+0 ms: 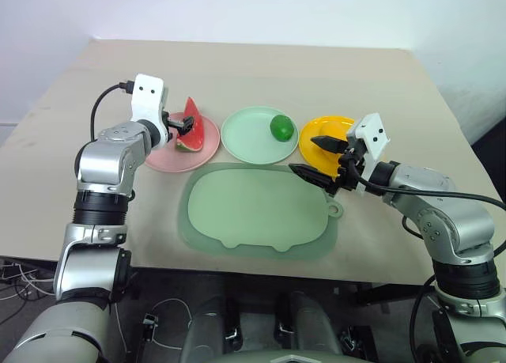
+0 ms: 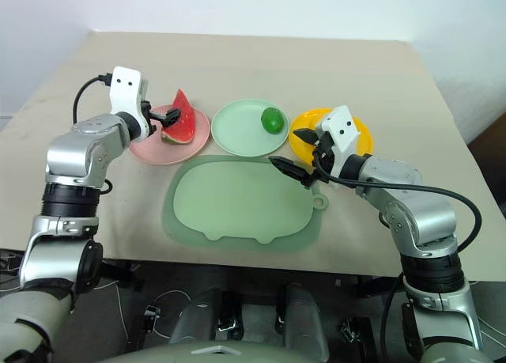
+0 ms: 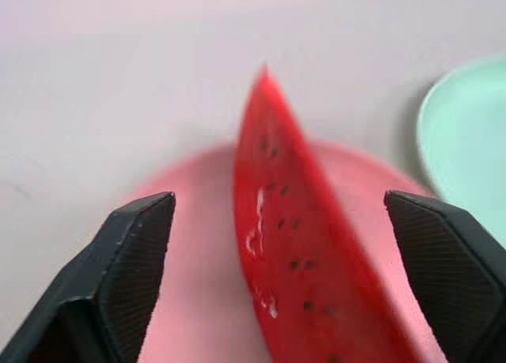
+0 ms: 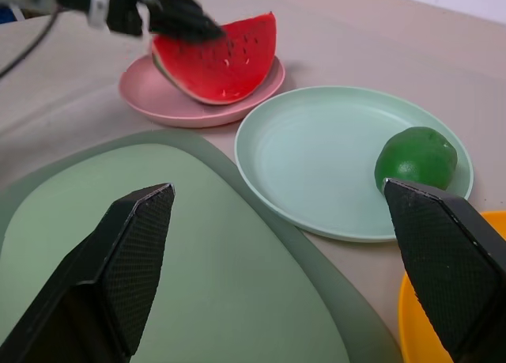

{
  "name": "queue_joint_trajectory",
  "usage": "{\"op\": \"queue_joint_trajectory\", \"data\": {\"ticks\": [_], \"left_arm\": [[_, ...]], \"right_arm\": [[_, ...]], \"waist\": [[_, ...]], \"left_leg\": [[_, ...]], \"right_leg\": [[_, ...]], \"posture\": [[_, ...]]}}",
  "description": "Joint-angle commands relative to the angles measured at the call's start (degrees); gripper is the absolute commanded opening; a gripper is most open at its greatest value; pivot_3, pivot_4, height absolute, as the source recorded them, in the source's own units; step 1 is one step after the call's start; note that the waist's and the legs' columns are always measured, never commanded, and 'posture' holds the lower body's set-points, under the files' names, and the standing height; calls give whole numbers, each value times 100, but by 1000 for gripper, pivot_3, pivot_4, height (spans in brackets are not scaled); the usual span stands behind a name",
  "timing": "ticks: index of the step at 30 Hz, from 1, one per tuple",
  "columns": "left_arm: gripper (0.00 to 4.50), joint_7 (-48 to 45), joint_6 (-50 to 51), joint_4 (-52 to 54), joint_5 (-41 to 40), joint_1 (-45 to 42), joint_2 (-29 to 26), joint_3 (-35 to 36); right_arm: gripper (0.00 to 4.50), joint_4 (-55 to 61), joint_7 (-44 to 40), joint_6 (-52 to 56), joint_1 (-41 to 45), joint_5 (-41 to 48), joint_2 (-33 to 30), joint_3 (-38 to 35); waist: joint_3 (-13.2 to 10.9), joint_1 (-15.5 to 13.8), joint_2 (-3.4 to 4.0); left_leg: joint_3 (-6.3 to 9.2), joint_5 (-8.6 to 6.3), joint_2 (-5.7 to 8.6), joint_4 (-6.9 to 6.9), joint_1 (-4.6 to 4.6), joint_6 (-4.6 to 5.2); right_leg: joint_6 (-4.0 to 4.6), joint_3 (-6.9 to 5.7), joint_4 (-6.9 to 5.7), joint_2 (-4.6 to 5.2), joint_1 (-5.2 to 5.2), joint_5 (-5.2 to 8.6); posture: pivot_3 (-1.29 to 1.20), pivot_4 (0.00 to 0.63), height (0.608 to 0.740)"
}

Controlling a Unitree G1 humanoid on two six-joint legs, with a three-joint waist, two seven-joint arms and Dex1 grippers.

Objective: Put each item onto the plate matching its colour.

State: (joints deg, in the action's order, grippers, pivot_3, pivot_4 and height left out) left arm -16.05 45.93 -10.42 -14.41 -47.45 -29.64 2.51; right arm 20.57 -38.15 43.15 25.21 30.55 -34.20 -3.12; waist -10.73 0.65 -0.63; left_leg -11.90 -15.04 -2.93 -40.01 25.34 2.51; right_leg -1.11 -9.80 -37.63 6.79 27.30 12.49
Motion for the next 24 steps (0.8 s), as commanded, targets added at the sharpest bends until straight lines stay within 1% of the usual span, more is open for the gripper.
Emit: {"op": "queue_joint_trajectory", "data": {"ticks": [1, 2, 5, 7, 9, 11, 12, 14, 16, 21, 24], "left_arm": [[4463, -89, 358, 846, -74, 28, -192, 196], [4463, -155, 448, 1066, -148, 82, -235, 267], [4463, -573, 610, 1778, -718, 358, -256, 697], [4463, -1048, 280, 2222, -1116, 767, -267, 1017], [4463, -1391, 210, 2548, -1470, 1205, -324, 1333], [4463, -1558, 147, 2733, -1590, 1546, -437, 1482], [4463, -1728, -49, 2826, -1644, 1753, -472, 1546], [4463, -2059, -475, 2945, -1707, 2141, -528, 1640], [4463, -2473, -1159, 3034, -1809, 2555, -437, 1825], [4463, -3188, -1565, 2854, -2069, 3174, -608, 1890], [4463, -3681, -1997, 2735, -2029, 3524, -691, 1782]], "right_arm": [[4500, 63, -15, -130, 26, 9, -44, -124], [4500, 43, -21, -137, 34, 27, -44, -160], [4500, 0, -48, -142, 45, 85, -80, -284], [4500, 11, -62, -169, 23, 132, -67, -365], [4500, 28, -54, -194, -12, 201, -12, -460], [4500, 54, -8, -286, -68, 222, 73, -528], [4500, 76, 14, -304, -109, 252, 112, -558], [4500, 119, 41, -393, -191, 334, 221, -647], [4500, 185, 97, -560, -317, 427, 374, -787], [4500, 294, -187, -540, -678, 621, 315, -710], [4500, 340, -273, -576, -835, 718, 357, -687]], "waist": [[0, 4, 0], [0, 8, 0], [0, 13, 0], [0, 14, 0], [0, 21, 1], [0, 18, 1], [0, 16, 1], [0, 8, 1], [1, 0, 1], [1, -12, 0], [2, 4, 1]], "left_leg": [[0, 0, 0, -1, 0, 0], [0, 0, 0, -1, 0, 0], [0, 0, -1, 0, -1, 0], [0, 0, -1, 0, -1, 1], [0, 0, -1, 0, -3, 1], [1, 0, -2, -1, -4, 1], [2, 0, -2, -2, -4, 0], [2, -5, -1, -5, -5, -8], [2, -9, 0, -6, -5, -13], [2, -12, 0, -6, -3, -11], [2, -14, -1, -6, -3, -8]], "right_leg": [[0, 0, -1, 0, 0, 0], [0, 0, -1, 0, 0, 0], [-1, 0, -3, 0, 0, 1], [-1, 0, -4, 0, 1, 1], [-1, 1, -7, 0, 0, 1], [-1, 1, -9, -1, 0, 1], [-1, 1, -12, -2, 0, 1], [-2, 1, -14, 0, -1, 2], [-1, 1, -12, 2, -3, 2], [0, 1, -6, 3, -3, 2], [1, 1, -6, 2, -1, 2]], "posture": [[0, 150, 696], [0, 150, 696], [0, 150, 696], [0, 150, 696], [0, 150, 696], [0, 150, 696], [0, 150, 696], [0, 150, 696], [0, 150, 696], [0, 150, 696], [0, 150, 696]]}}
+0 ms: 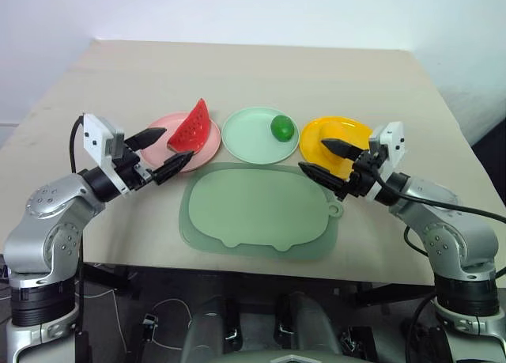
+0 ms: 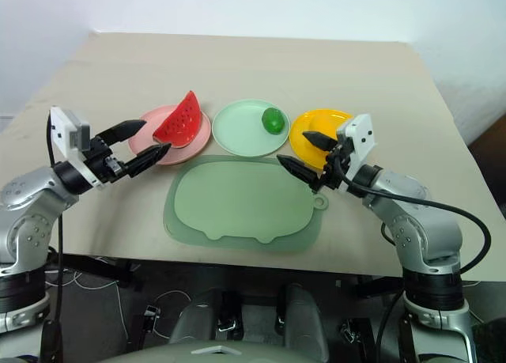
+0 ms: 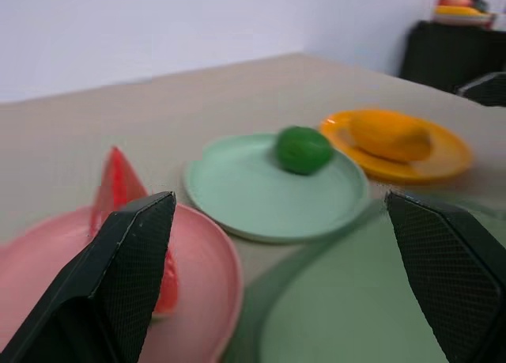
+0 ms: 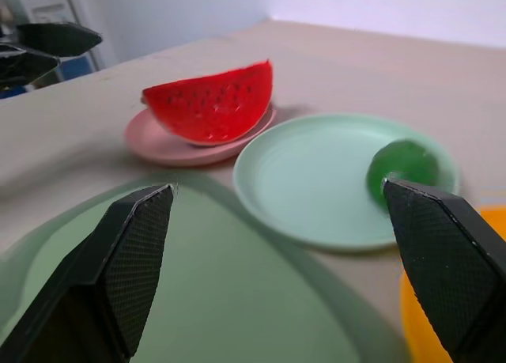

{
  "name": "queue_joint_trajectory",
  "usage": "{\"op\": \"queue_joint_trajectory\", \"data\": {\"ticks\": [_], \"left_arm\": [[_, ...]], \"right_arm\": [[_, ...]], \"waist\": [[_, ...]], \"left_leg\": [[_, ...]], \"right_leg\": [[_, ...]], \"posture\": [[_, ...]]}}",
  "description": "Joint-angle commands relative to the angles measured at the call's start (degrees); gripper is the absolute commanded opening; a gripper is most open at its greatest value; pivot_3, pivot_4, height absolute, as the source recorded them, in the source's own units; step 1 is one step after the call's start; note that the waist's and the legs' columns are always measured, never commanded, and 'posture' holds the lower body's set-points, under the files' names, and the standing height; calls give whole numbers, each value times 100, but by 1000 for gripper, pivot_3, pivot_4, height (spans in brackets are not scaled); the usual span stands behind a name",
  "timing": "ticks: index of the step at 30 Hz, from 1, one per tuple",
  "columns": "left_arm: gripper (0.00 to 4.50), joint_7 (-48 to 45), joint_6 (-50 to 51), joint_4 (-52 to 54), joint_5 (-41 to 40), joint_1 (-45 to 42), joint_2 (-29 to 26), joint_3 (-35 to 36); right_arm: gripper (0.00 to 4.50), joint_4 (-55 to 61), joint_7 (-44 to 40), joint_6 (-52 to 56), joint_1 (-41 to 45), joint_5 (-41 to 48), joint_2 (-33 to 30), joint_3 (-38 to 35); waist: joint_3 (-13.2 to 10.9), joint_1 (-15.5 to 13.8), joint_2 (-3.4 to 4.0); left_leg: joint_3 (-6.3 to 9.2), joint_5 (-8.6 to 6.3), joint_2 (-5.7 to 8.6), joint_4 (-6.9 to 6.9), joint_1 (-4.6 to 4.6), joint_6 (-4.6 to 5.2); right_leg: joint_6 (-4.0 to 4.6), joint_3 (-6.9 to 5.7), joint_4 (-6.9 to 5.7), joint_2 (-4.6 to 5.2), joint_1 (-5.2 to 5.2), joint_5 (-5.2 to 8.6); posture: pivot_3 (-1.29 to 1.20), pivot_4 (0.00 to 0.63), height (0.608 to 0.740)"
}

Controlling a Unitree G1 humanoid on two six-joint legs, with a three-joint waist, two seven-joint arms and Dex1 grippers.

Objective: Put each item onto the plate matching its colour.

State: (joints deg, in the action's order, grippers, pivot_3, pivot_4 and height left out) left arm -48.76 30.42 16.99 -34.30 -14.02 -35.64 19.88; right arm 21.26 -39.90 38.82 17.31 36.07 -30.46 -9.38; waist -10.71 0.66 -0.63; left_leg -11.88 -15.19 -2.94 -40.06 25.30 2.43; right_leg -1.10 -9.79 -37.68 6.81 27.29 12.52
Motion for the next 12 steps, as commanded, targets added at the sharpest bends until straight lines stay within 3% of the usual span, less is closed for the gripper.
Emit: {"op": "queue_joint_trajectory", "data": {"ticks": [1, 12], "left_arm": [[4463, -484, -534, -61, -44, 228, -106, 41], [4463, -1211, -1420, -486, 25, 747, -131, -60]], "right_arm": [[4500, 276, -80, -153, -54, 165, 1, -45], [4500, 248, -545, -423, -536, 149, -338, -113]], "waist": [[0, 3, 0], [0, -12, 1]], "left_leg": [[0, -1, 0, 0, 0, 1], [3, -7, -1, 1, 3, 11]], "right_leg": [[0, 0, 0, 0, 0, 0], [15, 0, 20, 1, -3, 9]], "posture": [[0, 150, 696], [0, 150, 696]]}}
